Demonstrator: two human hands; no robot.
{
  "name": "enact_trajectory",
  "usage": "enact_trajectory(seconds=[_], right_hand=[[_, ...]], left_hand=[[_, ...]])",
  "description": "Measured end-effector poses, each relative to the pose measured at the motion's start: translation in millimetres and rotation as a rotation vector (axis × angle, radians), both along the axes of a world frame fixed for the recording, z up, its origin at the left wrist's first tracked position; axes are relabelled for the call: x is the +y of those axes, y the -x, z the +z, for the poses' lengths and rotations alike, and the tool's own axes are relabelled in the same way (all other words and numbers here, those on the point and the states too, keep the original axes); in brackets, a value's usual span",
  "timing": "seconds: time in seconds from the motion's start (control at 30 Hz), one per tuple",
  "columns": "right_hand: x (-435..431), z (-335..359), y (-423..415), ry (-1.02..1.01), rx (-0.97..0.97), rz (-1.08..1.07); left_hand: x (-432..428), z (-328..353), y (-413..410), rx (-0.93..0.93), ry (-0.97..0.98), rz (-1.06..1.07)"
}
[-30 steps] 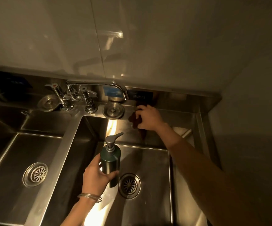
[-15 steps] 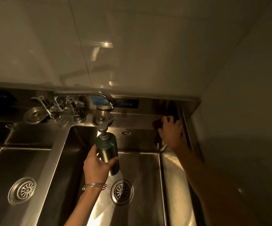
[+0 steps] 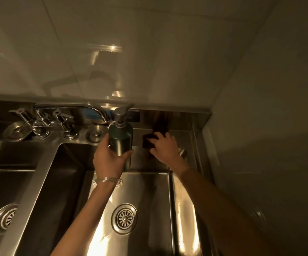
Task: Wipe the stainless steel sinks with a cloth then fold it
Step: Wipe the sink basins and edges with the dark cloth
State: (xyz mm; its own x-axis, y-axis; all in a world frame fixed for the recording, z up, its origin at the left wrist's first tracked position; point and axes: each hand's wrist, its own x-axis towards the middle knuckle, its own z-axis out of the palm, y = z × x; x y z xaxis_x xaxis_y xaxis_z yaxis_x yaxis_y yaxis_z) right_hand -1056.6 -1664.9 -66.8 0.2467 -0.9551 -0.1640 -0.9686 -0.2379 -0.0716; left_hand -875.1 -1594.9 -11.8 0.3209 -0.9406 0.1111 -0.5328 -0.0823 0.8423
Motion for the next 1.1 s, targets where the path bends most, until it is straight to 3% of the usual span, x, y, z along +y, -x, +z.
enact_trajectory(seconds=[0.17,0.4,0.47,0.57,0.7,0.97,1.1], right_hand=[[14,1,71,-0.044,0.022,-0.179],[48,-13,76,-0.13,0.056,-0.205],[72,-18,79,-0.053,0.014,-0.181],[98,-21,81,0.034,-0.155,-0.202],[106,-18,80,-0.055,-0.108,-0.217],[113,-17,76,0.111,-0.149,-0.214],[115,-20,76,0.178,-0.157,-0.228]], left_hand=[[-32,22,33,0.055,0.072,-0.084],[-74,33,55,0.156,0.058,-0.143],[-84,31,57,0.159,0.039,-0.145],[-93,25,61,0.146,0.012,-0.142],[-99,19,65,0.108,-0.017,-0.144],[-99,16,70,0.056,-0.013,-0.175],[-100,11,63,-0.117,-0.031,-0.188]])
